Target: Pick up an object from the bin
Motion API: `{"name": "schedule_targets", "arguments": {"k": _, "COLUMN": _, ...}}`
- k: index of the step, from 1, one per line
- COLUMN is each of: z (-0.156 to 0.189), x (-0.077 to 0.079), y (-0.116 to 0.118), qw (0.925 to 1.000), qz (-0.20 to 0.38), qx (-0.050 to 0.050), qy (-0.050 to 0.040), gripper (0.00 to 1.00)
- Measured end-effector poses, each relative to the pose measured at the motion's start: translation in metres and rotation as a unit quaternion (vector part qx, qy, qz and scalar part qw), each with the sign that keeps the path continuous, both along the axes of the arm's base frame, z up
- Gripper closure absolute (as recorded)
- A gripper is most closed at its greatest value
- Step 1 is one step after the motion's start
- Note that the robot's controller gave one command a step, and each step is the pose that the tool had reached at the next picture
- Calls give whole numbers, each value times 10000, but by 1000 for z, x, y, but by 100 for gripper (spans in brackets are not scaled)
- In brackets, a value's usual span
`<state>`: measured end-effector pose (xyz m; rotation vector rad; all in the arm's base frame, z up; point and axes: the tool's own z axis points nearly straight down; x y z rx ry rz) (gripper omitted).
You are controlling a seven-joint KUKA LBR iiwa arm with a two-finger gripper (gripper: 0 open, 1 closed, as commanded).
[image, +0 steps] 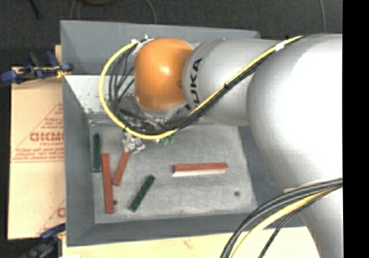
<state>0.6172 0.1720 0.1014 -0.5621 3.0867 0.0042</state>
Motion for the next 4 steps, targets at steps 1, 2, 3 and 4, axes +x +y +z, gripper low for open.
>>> {"name": "schedule_targets", "arguments": {"k": 1, "z": 0, "x": 0, "y": 0, "qw": 10000, "qz": -3, "qx": 1, "qy": 2, "gripper": 100}}
{"name": "schedule_targets", "arguments": {"k": 2, "z": 48, "x": 0, "y": -11, "qw": 9998, "qz": 197, "qx": -22, "qy": 33, "gripper": 100}}
{"name": "schedule_targets", "arguments": {"k": 3, "z": 8, "x": 3, "y": -3, "qw": 10000, "qz": 28, "qx": 0, "qy": -6, "gripper": 0}}
{"name": "schedule_targets", "arguments": {"k": 4, "z": 5, "x": 3, "y": -2, "qw": 10000, "qz": 14, "qx": 1, "qy": 2, "gripper": 0}}
